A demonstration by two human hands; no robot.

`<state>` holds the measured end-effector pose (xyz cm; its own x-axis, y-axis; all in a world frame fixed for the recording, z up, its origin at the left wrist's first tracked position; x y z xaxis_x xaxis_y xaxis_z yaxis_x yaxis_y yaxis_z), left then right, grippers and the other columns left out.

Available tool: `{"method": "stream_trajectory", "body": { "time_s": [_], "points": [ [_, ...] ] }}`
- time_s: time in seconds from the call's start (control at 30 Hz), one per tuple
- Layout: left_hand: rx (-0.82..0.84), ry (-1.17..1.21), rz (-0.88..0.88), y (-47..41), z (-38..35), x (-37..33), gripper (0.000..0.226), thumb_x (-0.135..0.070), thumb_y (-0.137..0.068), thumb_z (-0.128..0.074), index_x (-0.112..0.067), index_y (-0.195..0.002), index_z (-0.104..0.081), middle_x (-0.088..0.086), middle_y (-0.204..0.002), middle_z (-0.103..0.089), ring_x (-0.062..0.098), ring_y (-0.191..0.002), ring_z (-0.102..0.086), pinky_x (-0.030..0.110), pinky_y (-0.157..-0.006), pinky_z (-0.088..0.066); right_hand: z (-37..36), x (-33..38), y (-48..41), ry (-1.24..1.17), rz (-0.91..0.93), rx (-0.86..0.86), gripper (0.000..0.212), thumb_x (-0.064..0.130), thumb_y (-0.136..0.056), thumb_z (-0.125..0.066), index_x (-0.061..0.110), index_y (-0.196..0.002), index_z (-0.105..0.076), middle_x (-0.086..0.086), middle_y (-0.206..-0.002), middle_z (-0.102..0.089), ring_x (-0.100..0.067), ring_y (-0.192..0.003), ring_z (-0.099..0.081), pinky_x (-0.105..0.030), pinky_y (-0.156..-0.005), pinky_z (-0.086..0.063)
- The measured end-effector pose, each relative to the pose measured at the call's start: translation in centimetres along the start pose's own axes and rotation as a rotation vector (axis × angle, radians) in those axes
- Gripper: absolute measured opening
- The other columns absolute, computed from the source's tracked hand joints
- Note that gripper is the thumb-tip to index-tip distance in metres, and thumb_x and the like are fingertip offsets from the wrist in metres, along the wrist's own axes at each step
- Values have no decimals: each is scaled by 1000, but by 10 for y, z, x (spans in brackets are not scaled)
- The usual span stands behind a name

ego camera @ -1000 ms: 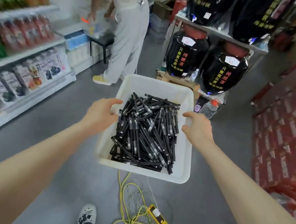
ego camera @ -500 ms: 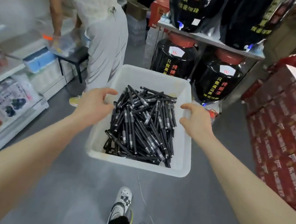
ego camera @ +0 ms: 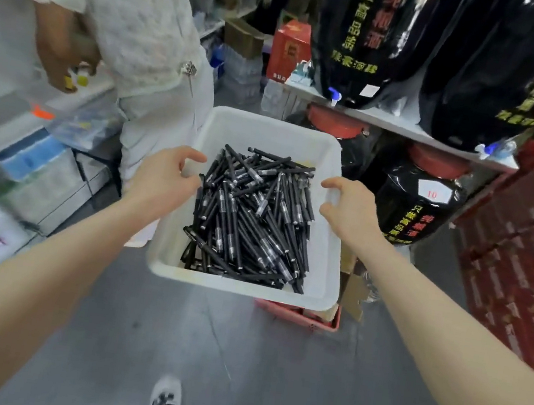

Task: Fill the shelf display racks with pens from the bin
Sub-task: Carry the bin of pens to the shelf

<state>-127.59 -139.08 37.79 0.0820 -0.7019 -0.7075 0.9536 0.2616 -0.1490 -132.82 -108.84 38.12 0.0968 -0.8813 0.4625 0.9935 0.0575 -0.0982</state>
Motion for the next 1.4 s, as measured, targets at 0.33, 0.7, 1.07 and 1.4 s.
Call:
{"method": "stream_trajectory", "body": {
  "time_s": [0.33, 0.7, 1.07, 1.4],
  "points": [
    [37, 11, -28, -234, -40, 19, 34, -14, -85, -55, -29, -114, -64, -2, -74, -55, 19, -66, -52, 31, -61, -38, -33, 26, -216, -39, -23, -48, 48, 1, -82, -61, 14, -128, -61, -7, -134, -56, -23, -128, -47, -31, -101, -36],
    [-60, -80, -18, -448, -80, 15, 32, -18, -84, -57, -29, -113, -65, -6, -70, -59, 24, -85, -59, 43, -84, -49, -60, 35, -450, -12, 23, -51, 47, 1, -81, -61, 15, -126, -63, -9, -129, -60, -25, -117, -55, -27, -89, -40],
    [-174, -167, -2, -603, -116, -5, 36, -14, -89, -51, -24, -123, -59, 7, -98, -58, 34, -108, -55, 42, -86, -40, -62, 37, -622, -49, 33, -120, 45, 0, -92, -50, 17, -133, -55, -12, -128, -46, -30, -110, -53, -26, -77, -35],
    [-198, -178, 114, -685, -124, 33, 40, -9, -88, -47, -22, -124, -59, 15, -116, -62, 35, -113, -52, 44, -93, -38, -116, 60, -708, -97, 65, -72, 46, -5, -88, -46, 13, -128, -59, -13, -131, -49, -27, -107, -53, -26, -79, -37]
  ]
}}
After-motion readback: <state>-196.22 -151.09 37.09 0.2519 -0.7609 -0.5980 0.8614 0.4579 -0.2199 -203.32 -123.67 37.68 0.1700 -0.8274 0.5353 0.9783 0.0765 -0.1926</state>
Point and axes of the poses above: each hand's wrist, its own y-axis away from the middle knuckle, its own z-axis out of the back of the hand, x = y × z, the point moved 7 cm from there along -y, towards the middle knuckle
